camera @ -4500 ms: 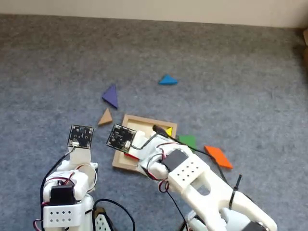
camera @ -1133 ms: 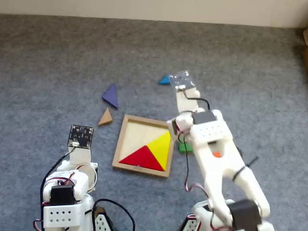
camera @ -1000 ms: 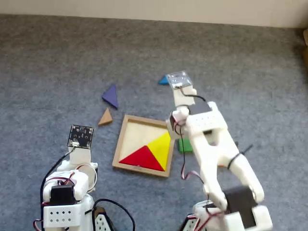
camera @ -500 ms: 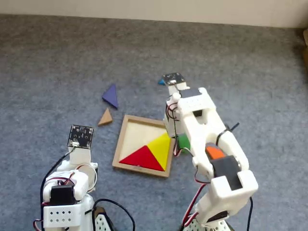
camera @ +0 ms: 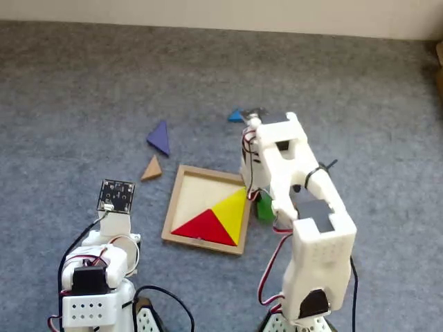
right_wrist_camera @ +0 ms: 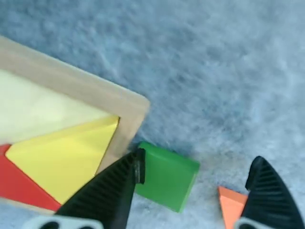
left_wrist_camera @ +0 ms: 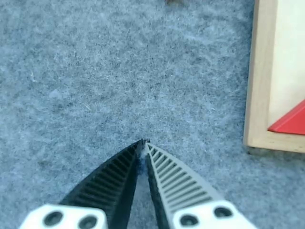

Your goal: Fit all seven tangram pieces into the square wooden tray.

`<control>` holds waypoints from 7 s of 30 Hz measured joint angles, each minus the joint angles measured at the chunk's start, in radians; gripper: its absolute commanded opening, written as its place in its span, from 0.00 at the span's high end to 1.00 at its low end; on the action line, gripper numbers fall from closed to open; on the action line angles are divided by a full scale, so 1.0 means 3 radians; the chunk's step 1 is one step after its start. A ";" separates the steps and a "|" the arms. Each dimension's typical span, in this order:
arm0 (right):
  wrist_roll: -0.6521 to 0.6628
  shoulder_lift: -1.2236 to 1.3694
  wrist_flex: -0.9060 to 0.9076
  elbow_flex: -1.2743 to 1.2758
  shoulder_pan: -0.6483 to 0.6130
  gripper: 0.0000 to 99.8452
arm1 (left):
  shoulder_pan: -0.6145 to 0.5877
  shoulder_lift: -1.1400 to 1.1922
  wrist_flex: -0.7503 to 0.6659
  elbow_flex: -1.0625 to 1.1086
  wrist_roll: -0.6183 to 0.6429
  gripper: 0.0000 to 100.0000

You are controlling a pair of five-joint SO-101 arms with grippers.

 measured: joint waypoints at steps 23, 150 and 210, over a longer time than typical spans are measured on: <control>0.0000 0.0378 0.0762 -0.0573 -0.0051 0.67 | 0.0000 0.0000 0.0000 0.0000 0.0000 0.99; -0.0082 -0.1672 -0.2726 0.2567 -0.1304 0.63 | 0.0000 0.0000 0.0000 0.0000 0.0000 0.99; 0.3815 -0.1309 -0.0240 0.1591 0.1284 0.63 | 0.0000 0.0000 0.0000 0.0000 0.0000 0.99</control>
